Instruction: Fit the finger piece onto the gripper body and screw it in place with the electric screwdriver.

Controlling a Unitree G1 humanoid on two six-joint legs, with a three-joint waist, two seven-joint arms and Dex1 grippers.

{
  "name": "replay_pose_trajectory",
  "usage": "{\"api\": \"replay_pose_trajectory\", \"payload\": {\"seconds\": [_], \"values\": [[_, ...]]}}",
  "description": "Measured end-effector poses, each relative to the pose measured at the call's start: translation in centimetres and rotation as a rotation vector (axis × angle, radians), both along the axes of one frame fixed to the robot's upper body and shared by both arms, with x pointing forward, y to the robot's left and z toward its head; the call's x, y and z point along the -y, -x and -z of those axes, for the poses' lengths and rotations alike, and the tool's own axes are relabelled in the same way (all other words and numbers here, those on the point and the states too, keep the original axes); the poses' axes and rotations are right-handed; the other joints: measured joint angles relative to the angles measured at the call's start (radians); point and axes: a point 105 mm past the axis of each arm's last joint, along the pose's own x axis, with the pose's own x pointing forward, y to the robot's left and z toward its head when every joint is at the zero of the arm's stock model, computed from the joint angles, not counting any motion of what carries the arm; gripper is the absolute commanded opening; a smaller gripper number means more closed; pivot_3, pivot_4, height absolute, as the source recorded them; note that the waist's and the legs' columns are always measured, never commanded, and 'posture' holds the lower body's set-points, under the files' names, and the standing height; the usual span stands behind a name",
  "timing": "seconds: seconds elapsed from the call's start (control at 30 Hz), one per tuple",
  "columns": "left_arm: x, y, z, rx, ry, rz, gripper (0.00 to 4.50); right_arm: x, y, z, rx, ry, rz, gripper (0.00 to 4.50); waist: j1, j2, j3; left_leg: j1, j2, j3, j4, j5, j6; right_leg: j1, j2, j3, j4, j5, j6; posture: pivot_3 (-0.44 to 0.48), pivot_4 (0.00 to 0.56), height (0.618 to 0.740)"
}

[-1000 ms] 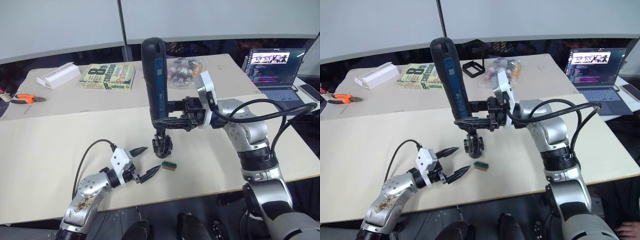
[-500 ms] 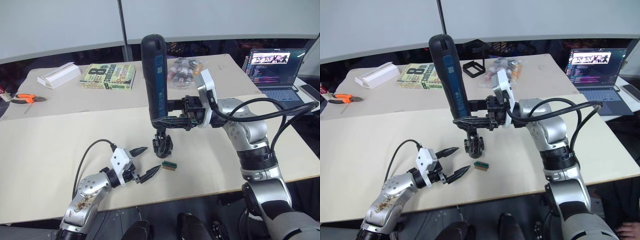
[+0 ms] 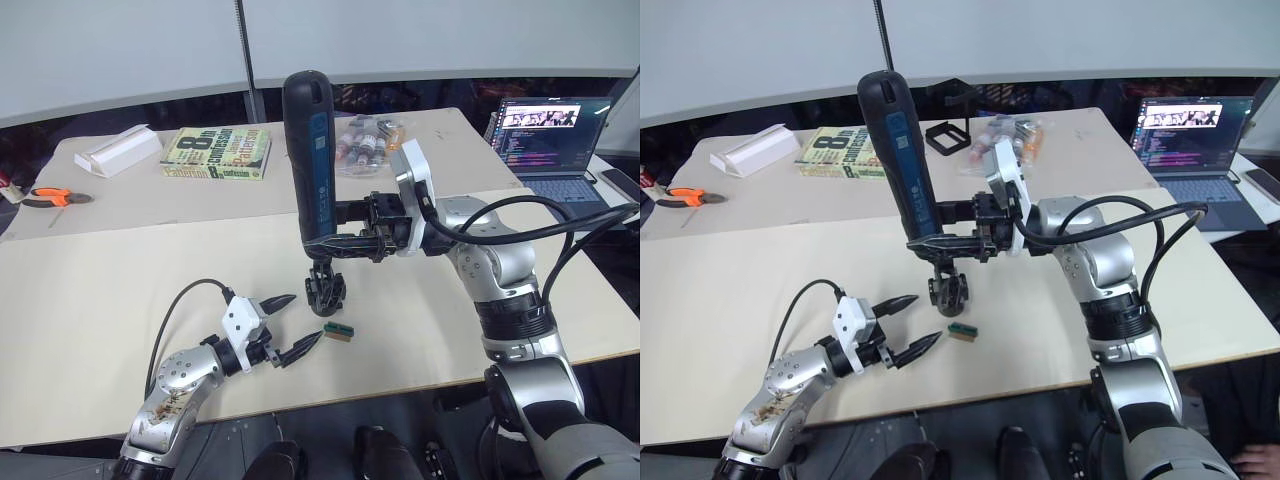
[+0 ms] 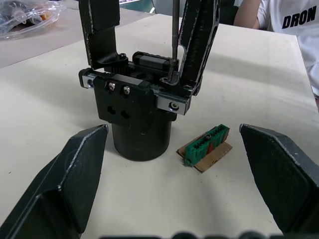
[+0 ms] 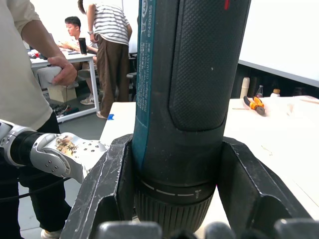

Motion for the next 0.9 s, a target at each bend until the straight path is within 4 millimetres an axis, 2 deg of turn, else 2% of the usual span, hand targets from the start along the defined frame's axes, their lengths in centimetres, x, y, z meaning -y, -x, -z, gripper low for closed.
{"api": "replay_pose_trajectory", "payload": {"seconds": [0.9], "values": [[0.08,0.14,0.17,-0.006,0.006,-0.001,4.50,-0.04,-0.30,0.00,-0.001,0.004,0.010,1.93,0.000,0.000,0.000,0.000,0.000,0.000,0.000,0.000,0.000,0.000,0.000,0.000,0.000,0.000,0.000,0.000,0.150,0.740]]}}
